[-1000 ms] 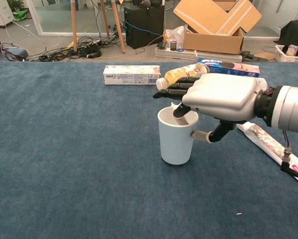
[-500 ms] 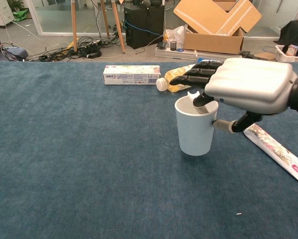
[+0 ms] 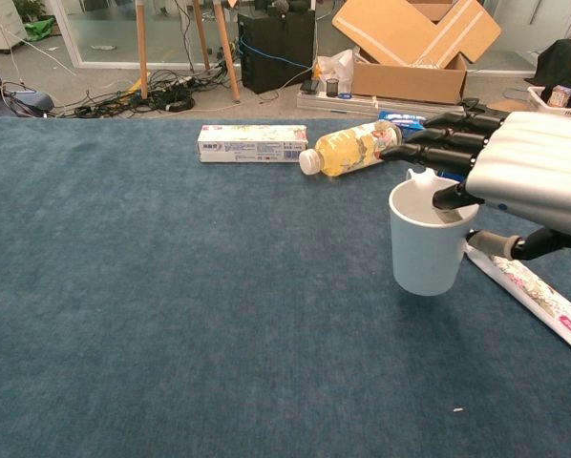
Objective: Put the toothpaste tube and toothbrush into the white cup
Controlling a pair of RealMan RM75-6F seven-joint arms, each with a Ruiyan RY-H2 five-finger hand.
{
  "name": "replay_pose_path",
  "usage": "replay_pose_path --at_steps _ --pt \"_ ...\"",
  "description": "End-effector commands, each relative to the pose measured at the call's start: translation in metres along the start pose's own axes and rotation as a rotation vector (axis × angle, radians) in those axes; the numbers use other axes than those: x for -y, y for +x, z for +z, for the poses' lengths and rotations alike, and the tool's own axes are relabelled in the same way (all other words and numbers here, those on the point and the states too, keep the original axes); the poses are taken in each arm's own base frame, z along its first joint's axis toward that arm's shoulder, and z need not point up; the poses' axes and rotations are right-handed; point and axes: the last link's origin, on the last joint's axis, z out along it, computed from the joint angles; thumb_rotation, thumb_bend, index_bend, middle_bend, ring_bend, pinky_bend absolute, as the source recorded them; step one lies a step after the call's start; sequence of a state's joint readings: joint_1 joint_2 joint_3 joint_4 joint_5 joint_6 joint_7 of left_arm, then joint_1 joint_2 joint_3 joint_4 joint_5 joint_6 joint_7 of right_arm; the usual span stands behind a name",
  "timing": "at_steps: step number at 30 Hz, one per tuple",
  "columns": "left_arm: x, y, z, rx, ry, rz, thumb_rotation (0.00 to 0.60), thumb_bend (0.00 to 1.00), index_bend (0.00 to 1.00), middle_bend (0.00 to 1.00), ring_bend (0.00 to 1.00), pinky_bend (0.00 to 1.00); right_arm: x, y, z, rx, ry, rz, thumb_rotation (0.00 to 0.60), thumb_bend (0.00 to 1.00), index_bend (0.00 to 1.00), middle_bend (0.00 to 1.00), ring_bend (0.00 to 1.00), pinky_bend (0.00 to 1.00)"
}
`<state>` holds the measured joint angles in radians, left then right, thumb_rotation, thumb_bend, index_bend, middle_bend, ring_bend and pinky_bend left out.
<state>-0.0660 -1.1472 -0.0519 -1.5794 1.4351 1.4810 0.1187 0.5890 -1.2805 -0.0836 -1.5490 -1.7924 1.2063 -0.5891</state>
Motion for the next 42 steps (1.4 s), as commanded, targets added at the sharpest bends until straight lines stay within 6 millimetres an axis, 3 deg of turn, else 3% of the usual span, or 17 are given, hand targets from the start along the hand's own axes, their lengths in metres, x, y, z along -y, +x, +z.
replay_pose_path --at_steps 1,10,30,42 --pt "0.0 0.0 0.0 0.0 0.001 0.0 0.6 0.0 0.69 0.44 0.39 0.34 0.002 -0.008 -0.012 -0.011 0.006 -0.006 0.6 0.35 0.66 0.0 0.0 0.06" --pt "0.0 -0.003 0.001 0.009 0.001 0.004 0.6 0.0 0.69 0.44 0.39 0.34 0.001 -0.025 -0.029 -0.034 0.004 0.0 0.6 0.35 0.66 0.0 0.0 0.06" --pt "0.0 -0.004 0.001 0.014 0.003 0.004 0.6 0.0 0.69 0.44 0.39 0.34 0.006 -0.053 -0.042 -0.064 0.02 0.05 0.6 0.34 0.66 0.0 0.0 0.06" --pt "0.0 -0.004 0.001 0.017 0.002 0.004 0.6 0.0 0.69 0.44 0.39 0.34 0.003 -0.055 -0.049 -0.033 0.0 0.047 0.6 0.26 0.38 0.0 0.0 0.06"
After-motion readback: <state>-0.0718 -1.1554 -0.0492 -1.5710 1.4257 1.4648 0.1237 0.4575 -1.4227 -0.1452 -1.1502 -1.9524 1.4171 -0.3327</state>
